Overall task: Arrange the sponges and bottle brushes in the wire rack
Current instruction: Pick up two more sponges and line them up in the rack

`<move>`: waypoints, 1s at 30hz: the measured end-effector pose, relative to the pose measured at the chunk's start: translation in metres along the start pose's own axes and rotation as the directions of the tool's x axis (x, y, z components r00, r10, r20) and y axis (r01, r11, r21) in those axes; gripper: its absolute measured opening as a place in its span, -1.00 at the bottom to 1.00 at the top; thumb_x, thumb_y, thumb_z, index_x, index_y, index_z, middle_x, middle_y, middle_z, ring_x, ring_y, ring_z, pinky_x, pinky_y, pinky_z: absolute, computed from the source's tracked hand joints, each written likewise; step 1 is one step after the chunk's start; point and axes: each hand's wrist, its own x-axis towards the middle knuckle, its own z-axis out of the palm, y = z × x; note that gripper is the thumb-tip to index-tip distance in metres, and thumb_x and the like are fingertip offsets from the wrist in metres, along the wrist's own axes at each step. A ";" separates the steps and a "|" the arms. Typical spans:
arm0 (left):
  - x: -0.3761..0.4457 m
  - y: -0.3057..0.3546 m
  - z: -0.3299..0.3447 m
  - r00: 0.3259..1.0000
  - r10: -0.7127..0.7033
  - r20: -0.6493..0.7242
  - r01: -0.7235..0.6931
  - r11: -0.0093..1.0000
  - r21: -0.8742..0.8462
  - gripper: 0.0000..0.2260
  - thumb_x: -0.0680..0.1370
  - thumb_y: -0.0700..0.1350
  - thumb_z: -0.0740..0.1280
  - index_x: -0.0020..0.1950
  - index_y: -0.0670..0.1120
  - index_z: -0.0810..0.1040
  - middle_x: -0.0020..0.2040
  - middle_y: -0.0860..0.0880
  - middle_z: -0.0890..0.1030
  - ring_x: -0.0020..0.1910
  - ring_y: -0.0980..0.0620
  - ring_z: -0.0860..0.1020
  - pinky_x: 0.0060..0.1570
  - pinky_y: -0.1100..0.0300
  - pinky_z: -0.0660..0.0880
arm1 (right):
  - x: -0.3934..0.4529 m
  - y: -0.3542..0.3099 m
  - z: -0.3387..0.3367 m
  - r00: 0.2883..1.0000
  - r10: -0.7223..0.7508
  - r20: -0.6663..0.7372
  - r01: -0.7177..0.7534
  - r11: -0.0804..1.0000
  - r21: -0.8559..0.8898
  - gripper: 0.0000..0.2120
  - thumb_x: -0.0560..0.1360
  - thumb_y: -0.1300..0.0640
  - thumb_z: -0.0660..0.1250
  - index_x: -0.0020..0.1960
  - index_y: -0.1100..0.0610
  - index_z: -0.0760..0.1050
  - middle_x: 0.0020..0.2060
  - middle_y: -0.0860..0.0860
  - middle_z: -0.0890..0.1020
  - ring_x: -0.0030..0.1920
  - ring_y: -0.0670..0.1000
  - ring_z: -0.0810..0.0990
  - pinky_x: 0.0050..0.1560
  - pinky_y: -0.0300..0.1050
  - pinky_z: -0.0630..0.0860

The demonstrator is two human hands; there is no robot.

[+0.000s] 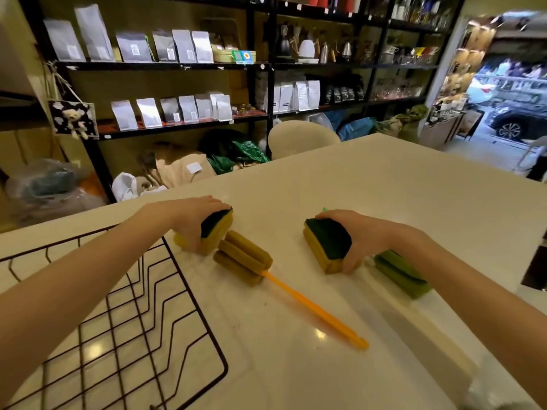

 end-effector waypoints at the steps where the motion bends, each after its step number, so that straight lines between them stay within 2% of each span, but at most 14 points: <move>1: 0.001 -0.001 -0.002 1.000 -0.004 -0.015 0.004 1.000 0.007 -0.03 0.23 -0.12 0.55 0.47 0.04 0.03 0.43 -0.07 0.24 0.38 -0.16 0.25 0.32 -0.10 0.35 | 0.001 0.001 0.000 1.000 -0.002 -0.009 0.002 1.000 0.014 -0.07 0.17 0.18 0.57 0.40 0.00 0.15 0.27 -0.02 0.35 0.26 0.03 0.34 0.17 -0.15 0.39; 4: 0.005 -0.002 -0.001 0.999 -0.019 -0.050 0.020 1.000 0.005 -0.04 0.18 -0.09 0.58 0.43 0.08 0.09 0.36 -0.07 0.29 0.29 -0.17 0.32 0.23 -0.10 0.43 | 0.006 0.002 0.003 0.999 -0.005 -0.035 0.006 1.000 0.027 -0.08 0.11 0.11 0.59 0.35 -0.05 0.20 0.21 -0.04 0.38 0.21 0.02 0.38 0.16 -0.09 0.46; 6: 0.008 -0.001 0.002 0.998 -0.025 -0.058 0.022 0.998 -0.055 -0.05 0.16 -0.09 0.59 0.40 0.09 0.11 0.34 -0.07 0.28 0.27 -0.17 0.31 0.20 -0.10 0.45 | 0.007 0.001 0.005 0.999 -0.003 -0.049 0.004 1.000 0.023 -0.09 0.10 0.07 0.59 0.34 -0.05 0.21 0.19 -0.04 0.39 0.18 0.02 0.38 0.17 -0.05 0.47; 13: 0.004 -0.002 0.000 0.983 -0.070 -0.169 0.040 0.983 -0.178 -0.10 0.18 -0.01 0.58 0.40 0.02 0.17 0.33 -0.09 0.33 0.27 -0.15 0.33 0.23 -0.04 0.41 | 0.009 -0.010 0.001 0.987 -0.006 -0.158 0.016 0.998 0.062 -0.17 0.14 -0.06 0.58 0.30 -0.03 0.24 0.18 -0.03 0.41 0.15 0.02 0.41 0.14 -0.05 0.49; 17: -0.011 -0.003 -0.009 0.947 -0.052 -0.318 -0.051 0.951 -0.306 -0.14 0.23 -0.02 0.56 0.41 -0.03 0.17 0.36 -0.10 0.36 0.29 -0.11 0.34 0.20 0.04 0.40 | 0.010 -0.032 -0.009 0.973 -0.078 -0.218 0.111 0.983 0.143 -0.23 0.21 -0.08 0.54 0.30 -0.03 0.24 0.19 -0.02 0.40 0.16 0.00 0.41 0.11 -0.13 0.44; 22: -0.047 -0.004 -0.027 0.905 -0.069 -0.419 -0.123 0.902 -0.414 -0.15 0.23 -0.02 0.56 0.41 0.00 0.18 0.35 -0.08 0.34 0.29 -0.08 0.32 0.15 0.09 0.38 | 0.015 -0.070 -0.016 0.928 -0.187 -0.323 0.237 0.964 0.122 -0.20 0.19 -0.11 0.54 0.32 -0.01 0.25 0.19 -0.04 0.40 0.16 -0.02 0.40 0.07 -0.17 0.41; 26: -0.086 -0.015 -0.040 0.884 -0.093 -0.457 -0.154 0.866 -0.475 -0.17 0.23 -0.06 0.57 0.39 0.05 0.20 0.34 -0.04 0.34 0.28 -0.05 0.32 0.12 0.11 0.40 | 0.022 -0.104 -0.021 0.899 -0.287 -0.330 0.353 0.921 0.162 -0.19 0.19 -0.11 0.54 0.33 -0.04 0.25 0.22 -0.06 0.41 0.19 -0.05 0.40 -0.02 -0.34 0.38; 30: -0.132 -0.027 -0.042 0.888 -0.129 -0.442 -0.144 0.834 -0.533 -0.15 0.13 0.05 0.53 0.36 0.09 0.23 0.27 0.04 0.38 0.26 0.01 0.35 0.17 0.09 0.42 | 0.026 -0.146 -0.022 0.862 -0.380 -0.336 0.456 0.870 0.186 -0.22 0.22 -0.06 0.53 0.33 -0.07 0.23 0.19 -0.11 0.38 0.18 -0.11 0.37 -0.11 -0.43 0.34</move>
